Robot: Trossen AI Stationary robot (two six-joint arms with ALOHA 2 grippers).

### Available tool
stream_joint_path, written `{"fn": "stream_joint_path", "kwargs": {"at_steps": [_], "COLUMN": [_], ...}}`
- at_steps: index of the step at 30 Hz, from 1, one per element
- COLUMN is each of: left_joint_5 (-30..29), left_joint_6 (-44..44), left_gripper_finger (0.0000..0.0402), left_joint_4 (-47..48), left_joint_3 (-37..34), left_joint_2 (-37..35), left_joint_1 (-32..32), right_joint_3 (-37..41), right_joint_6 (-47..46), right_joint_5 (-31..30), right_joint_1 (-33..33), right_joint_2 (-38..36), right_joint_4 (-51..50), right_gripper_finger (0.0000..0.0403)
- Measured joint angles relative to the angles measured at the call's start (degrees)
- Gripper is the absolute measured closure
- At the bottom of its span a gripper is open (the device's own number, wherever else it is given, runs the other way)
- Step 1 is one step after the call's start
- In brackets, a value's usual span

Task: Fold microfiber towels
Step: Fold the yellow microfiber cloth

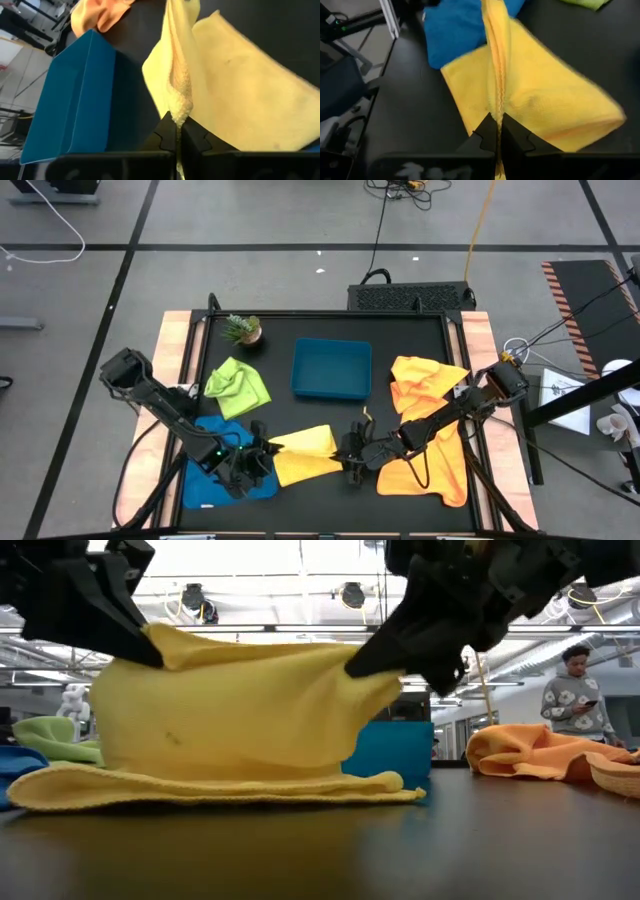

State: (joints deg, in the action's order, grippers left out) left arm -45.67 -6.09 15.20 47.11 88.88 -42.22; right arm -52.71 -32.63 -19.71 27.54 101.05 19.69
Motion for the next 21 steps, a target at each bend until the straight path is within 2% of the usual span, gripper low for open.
{"fn": "stream_joint_path", "kwargs": {"at_steps": [11,15,21], "left_joint_5": [-2.17,-3.30,-5.09], "left_joint_6": [6.78,10.49,15.63], "left_gripper_finger": [0.0400,0.0400,0.0400], "left_joint_4": [-2.90,-4.75,-5.63], "left_joint_3": [-0.39,-0.48,-0.56], "left_joint_2": [0.00,0.00,0.00], "left_joint_1": [5.14,7.49,11.66], "right_joint_3": [-0.02,-0.02,-0.04], "right_joint_6": [-0.03,0.08,-4.83], "right_joint_5": [-14.46,-16.66,-16.77], "right_joint_1": [6.90,7.04,4.08], "right_joint_2": [-6.17,-6.72,-6.72], "right_joint_4": [-6.65,-8.87,-18.14], "right_gripper_finger": [0.0403,0.0403,0.0403]}}
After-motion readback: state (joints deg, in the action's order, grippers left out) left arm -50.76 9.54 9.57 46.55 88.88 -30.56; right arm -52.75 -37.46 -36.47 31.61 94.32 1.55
